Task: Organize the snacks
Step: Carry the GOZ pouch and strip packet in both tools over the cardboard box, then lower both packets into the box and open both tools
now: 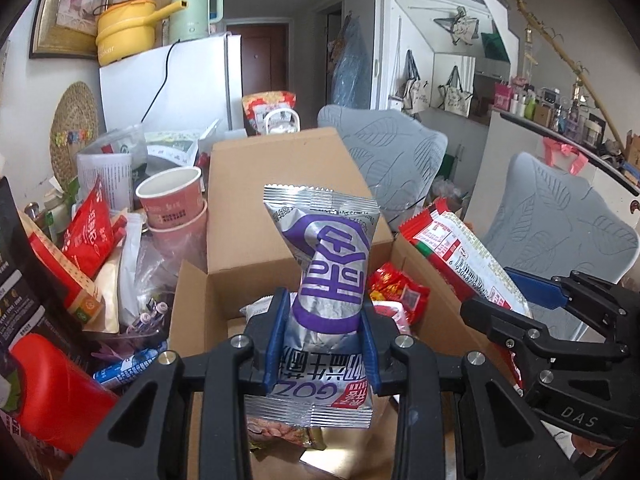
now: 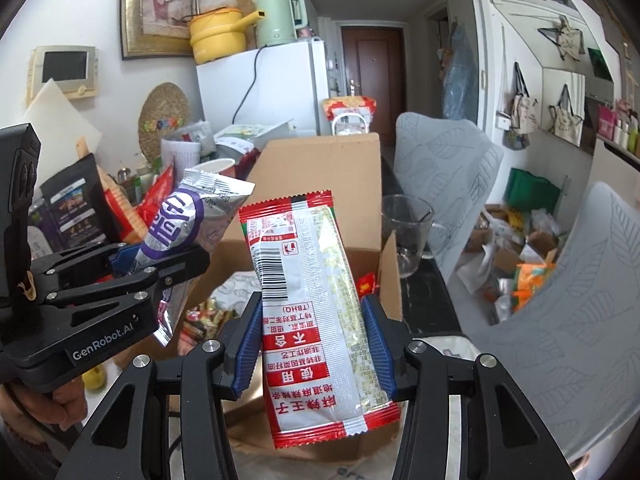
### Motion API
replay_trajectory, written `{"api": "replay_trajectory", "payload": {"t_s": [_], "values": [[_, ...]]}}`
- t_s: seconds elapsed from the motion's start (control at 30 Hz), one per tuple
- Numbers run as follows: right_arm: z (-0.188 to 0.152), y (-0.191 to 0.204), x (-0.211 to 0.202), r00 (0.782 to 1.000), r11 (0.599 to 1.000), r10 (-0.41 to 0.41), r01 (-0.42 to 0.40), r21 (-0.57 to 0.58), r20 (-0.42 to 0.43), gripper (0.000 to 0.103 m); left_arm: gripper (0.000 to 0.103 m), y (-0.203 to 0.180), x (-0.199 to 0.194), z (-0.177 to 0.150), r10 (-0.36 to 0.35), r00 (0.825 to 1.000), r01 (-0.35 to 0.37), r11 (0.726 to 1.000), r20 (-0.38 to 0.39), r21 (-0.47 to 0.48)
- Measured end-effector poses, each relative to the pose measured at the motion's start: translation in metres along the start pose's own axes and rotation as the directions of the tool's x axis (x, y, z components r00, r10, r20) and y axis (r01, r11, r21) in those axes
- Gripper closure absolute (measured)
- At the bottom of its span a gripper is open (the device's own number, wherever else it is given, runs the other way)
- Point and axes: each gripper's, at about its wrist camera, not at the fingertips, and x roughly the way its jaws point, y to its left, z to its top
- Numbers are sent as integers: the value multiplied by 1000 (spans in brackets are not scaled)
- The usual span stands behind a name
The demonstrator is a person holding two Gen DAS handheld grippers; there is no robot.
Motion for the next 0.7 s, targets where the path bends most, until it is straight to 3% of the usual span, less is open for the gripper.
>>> {"api": "replay_trajectory", "payload": {"t_s": [0.4,0.7], "values": [[-18,-5,42,995,1000,8,-8,8,-96,55,71,-6,40,-20,47,991,-45,999,-126,19],[-27,1,57,987,995,-85,76,-66,-135,59,70,-9,64,-35,91,969,-83,996,-229,42]]}}
